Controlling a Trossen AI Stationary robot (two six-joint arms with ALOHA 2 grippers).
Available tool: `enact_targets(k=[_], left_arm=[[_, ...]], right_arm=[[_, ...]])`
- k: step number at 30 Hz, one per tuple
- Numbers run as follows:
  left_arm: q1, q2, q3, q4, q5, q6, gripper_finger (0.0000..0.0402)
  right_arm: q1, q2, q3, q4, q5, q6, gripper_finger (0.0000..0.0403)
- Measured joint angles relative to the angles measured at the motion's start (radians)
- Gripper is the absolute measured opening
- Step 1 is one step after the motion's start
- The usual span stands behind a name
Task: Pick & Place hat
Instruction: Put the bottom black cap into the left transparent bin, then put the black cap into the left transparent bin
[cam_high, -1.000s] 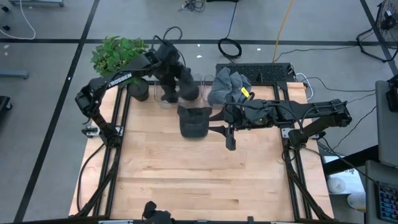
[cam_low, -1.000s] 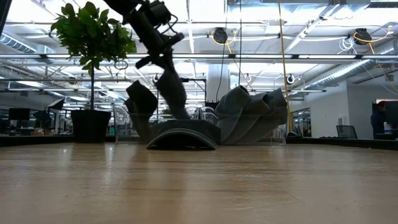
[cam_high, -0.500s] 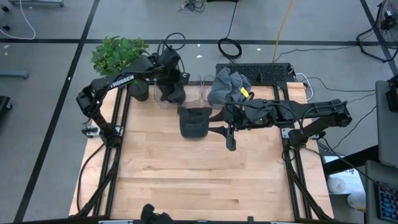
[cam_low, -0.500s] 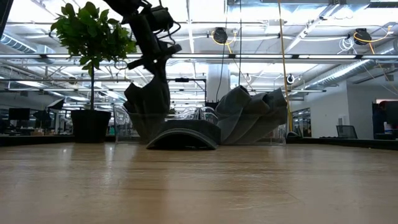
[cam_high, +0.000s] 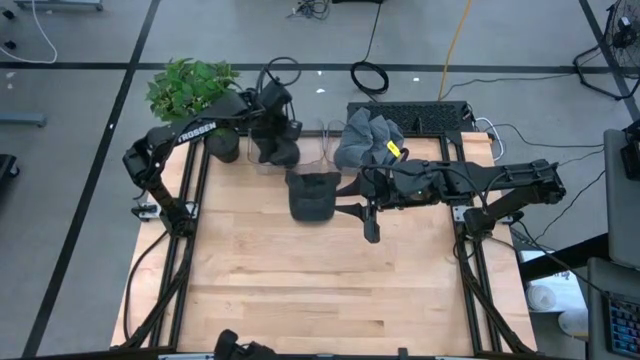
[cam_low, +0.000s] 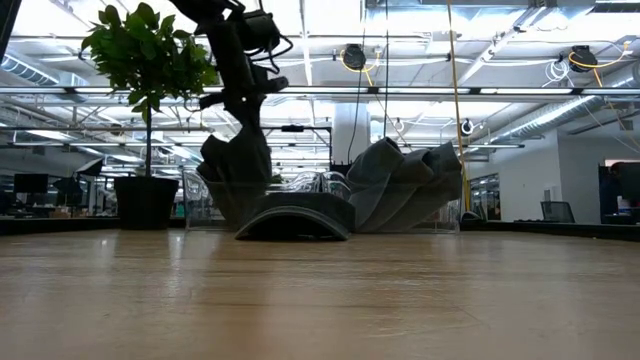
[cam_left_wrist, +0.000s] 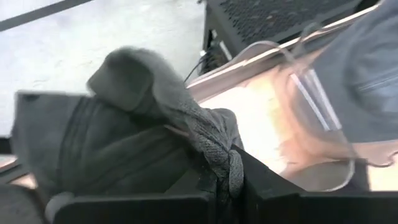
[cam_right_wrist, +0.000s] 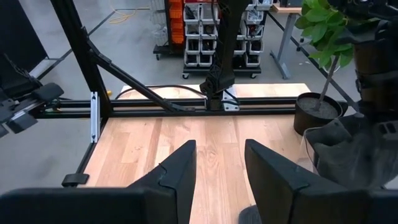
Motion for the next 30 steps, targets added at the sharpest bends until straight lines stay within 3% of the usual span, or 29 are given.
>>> enact_targets(k=[5, 13, 20, 30], left_arm=[[0.019, 0.000, 0.000, -0.040, 0.012, -0.014, 0.0027], [0.016, 0.000, 0.000, -0.011, 0.076, -0.047, 0.0158], [0.013, -0.012, 0.000, -0.016, 0.109, -0.058, 0.0245], [0.013, -0.134, 0.004, -0.006, 0.104, -0.102, 0.0295]], right_arm=[[0.000, 0.000, 0.000, 0.000, 0.000, 0.000, 0.0126], [0.000, 0.000, 0.000, 0.000, 0.000, 0.000, 0.0125], [0.000, 0.000, 0.000, 0.000, 0.000, 0.000, 0.0125], [0.000, 0.000, 0.000, 0.001, -0.001, 0.026, 0.0125]])
